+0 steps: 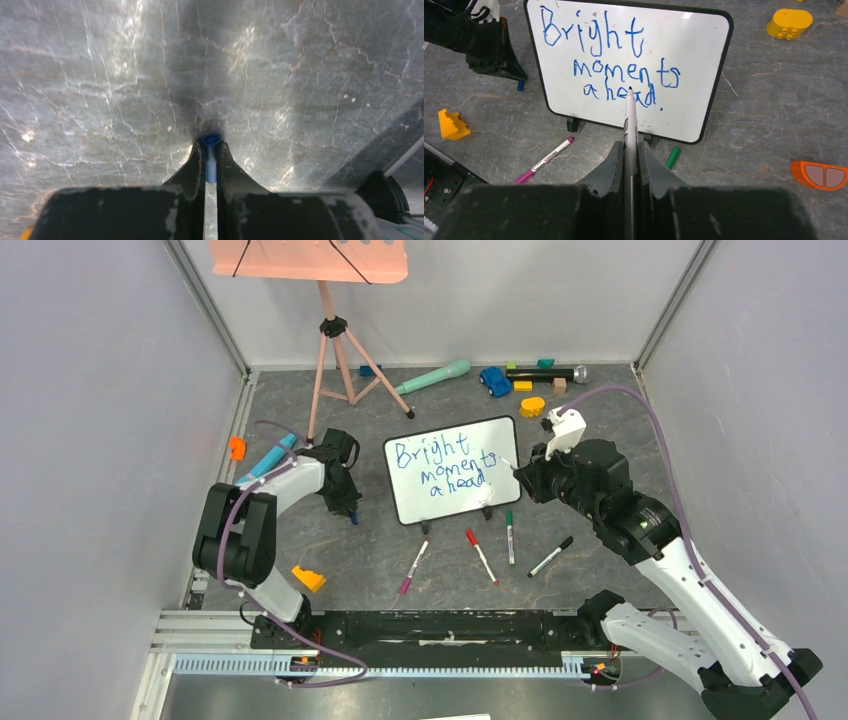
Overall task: Write a sentence on the whiteboard
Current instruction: Pick up the pen cap from the center of the board, then insert the whiteboard marker without the cap into the pen cap.
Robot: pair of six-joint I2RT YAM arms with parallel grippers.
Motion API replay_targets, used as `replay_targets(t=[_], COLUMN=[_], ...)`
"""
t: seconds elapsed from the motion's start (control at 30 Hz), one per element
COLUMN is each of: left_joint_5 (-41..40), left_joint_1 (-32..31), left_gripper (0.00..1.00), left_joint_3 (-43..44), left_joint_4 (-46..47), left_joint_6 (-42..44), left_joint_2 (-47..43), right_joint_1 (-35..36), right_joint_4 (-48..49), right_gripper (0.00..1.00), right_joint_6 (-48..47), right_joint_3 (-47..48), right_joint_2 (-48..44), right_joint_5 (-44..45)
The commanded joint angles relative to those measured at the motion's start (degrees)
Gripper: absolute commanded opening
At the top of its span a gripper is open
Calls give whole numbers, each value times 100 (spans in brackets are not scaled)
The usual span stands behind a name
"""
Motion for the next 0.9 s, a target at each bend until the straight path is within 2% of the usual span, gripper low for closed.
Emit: replay_targets(t=[0.0,0.1,0.27,0.4,0.47,0.6,0.87], left_joint_5=[261,452,1024,1312,1401,1545,1934], left_joint_1=[-14,-18,-18,-82,-115,-232,-448], left_gripper=[2,2,2,2,2,2,2], left_joint_3=[-256,-208,-343,-911,-1135,-1044,-913], left_joint_4=[-30,-303,-278,519,914,1122,1503], left_joint_6=[-844,-1678,-3572,-5243,-5816,-6059,-6324], left_joint_2=[-732,-1624,-2989,-3845,-4050,-3977,-3693], right_joint_1=[-19,-1,92,297,511,843,1080], right_joint_4=[307,664,1417,1786,1889,2038,2126], right_gripper=[0,0,0,0,0,0,0], right_joint_6=[37,263,620,734,770,785,744], right_joint_3=[-149,-351,-366,-147,-35,133,568], right_joint_2=[-55,86,522,931,1160,1470,2082], right_joint_5=[-500,-1046,-1724,-2084,-2164,-2152,-2279])
